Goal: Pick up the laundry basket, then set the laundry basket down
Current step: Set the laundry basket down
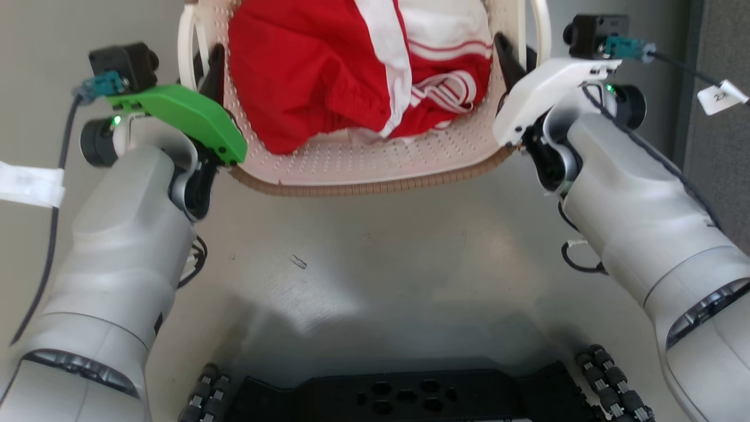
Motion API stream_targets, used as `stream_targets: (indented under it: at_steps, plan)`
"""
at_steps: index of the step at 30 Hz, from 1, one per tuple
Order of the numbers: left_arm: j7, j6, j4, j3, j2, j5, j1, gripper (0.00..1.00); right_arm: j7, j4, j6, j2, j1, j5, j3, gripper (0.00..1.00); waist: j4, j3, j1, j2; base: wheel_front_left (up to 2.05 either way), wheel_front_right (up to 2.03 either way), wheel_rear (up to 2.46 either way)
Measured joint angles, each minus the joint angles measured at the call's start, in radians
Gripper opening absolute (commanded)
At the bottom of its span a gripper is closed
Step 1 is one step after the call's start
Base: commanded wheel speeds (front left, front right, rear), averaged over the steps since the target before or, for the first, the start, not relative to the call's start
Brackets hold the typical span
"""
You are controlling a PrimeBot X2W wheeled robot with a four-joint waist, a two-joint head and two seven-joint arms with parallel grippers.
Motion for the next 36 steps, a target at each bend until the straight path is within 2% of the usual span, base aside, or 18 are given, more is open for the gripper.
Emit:
stream_targets:
  at_steps: [13,36]
  plan:
    - [-0.001,0.000,-0.051,0.044,0.009,0.038,-0.013,0.00,-0.002,-0.041,-0.016,-0.009,-0.017,-0.052,-0.056,0.00,0.004,0.024,0.0000,0.0000,0.00,0.00,0.00]
    - [-0.001,0.000,-0.060,0.070,0.006,0.079,-0.011,0.00,-0.003,-0.064,-0.016,-0.007,0.002,-0.114,-0.118,0.00,0.005,0.043,0.0000,0.0000,0.00,0.00,0.00]
